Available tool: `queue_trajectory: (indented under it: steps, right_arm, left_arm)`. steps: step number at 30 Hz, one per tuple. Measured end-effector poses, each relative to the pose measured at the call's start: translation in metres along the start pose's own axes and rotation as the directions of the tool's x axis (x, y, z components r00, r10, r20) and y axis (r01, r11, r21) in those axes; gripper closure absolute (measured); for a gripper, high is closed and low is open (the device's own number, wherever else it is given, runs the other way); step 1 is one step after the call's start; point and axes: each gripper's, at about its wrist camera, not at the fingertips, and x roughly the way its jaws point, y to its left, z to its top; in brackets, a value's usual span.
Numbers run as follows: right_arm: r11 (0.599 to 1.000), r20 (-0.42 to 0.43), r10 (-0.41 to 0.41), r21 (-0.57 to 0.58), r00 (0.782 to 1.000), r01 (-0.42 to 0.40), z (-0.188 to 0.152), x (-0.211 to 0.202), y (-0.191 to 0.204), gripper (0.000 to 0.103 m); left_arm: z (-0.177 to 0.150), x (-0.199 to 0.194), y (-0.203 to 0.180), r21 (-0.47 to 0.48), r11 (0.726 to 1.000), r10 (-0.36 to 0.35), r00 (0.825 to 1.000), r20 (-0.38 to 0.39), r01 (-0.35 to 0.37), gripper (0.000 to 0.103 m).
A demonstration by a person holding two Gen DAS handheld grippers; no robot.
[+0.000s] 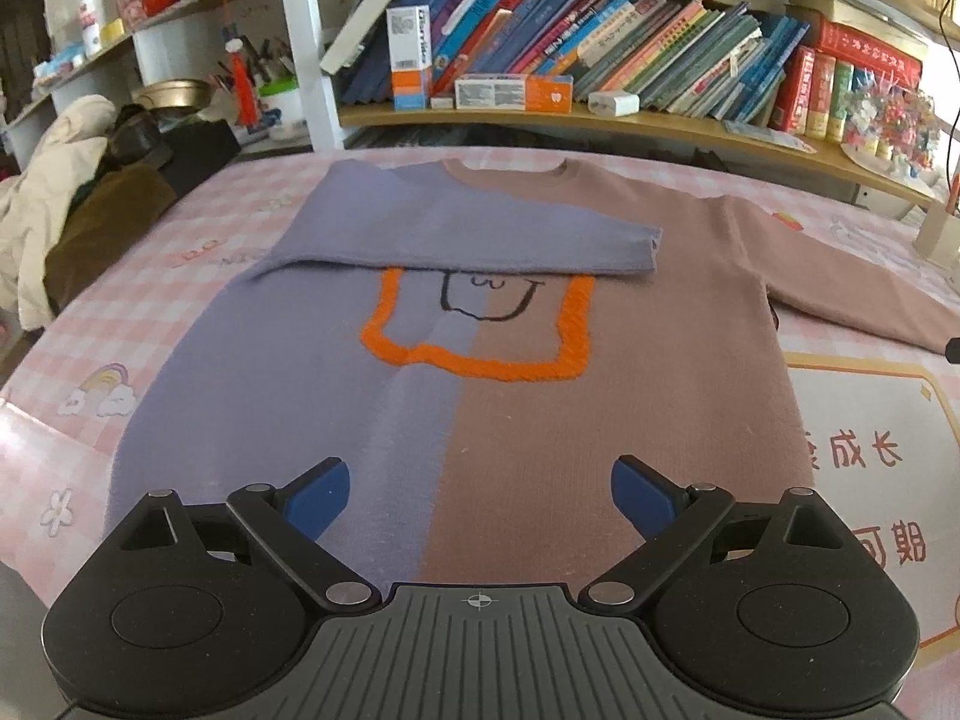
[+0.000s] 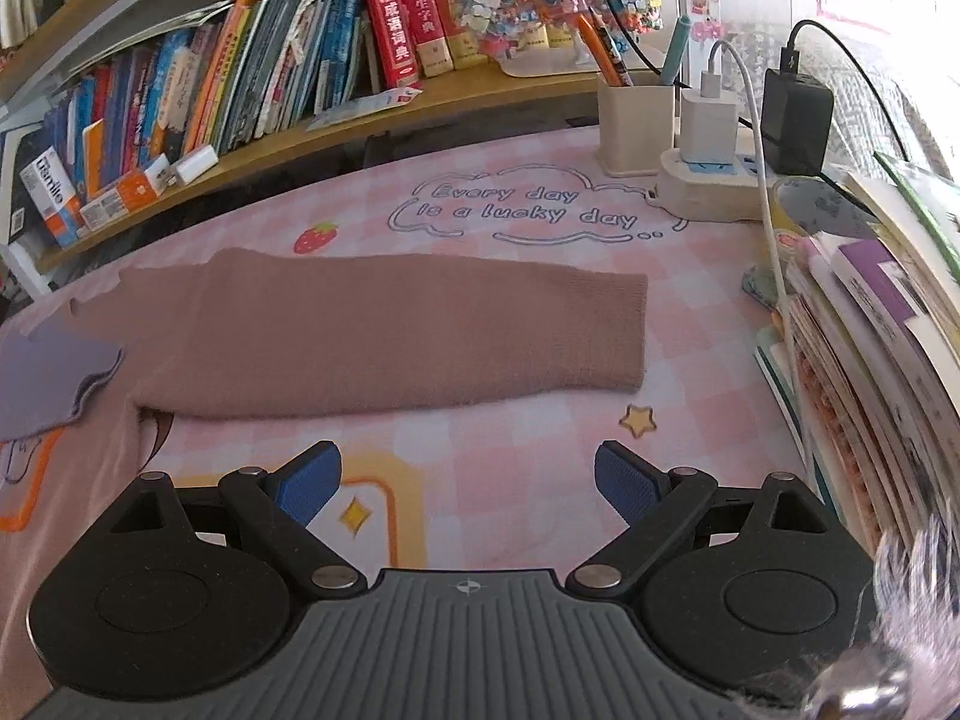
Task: Fold clothes
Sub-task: 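Move the right gripper to the mauve-pink sleeve cuff, then grasp the mauve-pink sleeve cuff with the right gripper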
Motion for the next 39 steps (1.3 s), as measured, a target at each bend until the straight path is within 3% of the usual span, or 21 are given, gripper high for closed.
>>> queue_trajectory:
  steps: [12,20,32,36,39]
  right_arm:
    - [0.981,0.025,0.007,0.196,1.0,-0.012,0.028,0.029,-0.043,0.019]
    - [0.972,0.047,0.112,0.204,0.993,-0.119,0.033,0.041,-0.034,0.03]
    - [0.941,0.023,0.213,0.265,0.977,-0.212,0.034,0.05,-0.011,0.036]
    - [0.943,0.052,0.15,0.293,0.987,-0.158,0.041,0.05,-0.028,0.048]
    - [0.937,0.034,0.133,0.321,0.991,-0.137,0.045,0.052,-0.043,0.074]
  left_arm:
    - [0.0,0.001,0.008,-0.033,0.998,0.057,0.998,-0.019,-0.058,0.007]
    - [0.002,0.002,0.006,-0.032,0.997,0.069,0.997,-0.023,-0.069,0.007]
    - [0.006,0.0,0.007,-0.029,0.997,0.075,0.997,-0.005,-0.076,0.007]
    - [0.004,-0.002,0.009,-0.035,0.996,0.082,0.997,-0.002,-0.082,0.007]
    - [0.003,-0.003,0.013,-0.048,0.995,0.086,0.996,-0.004,-0.086,0.007]
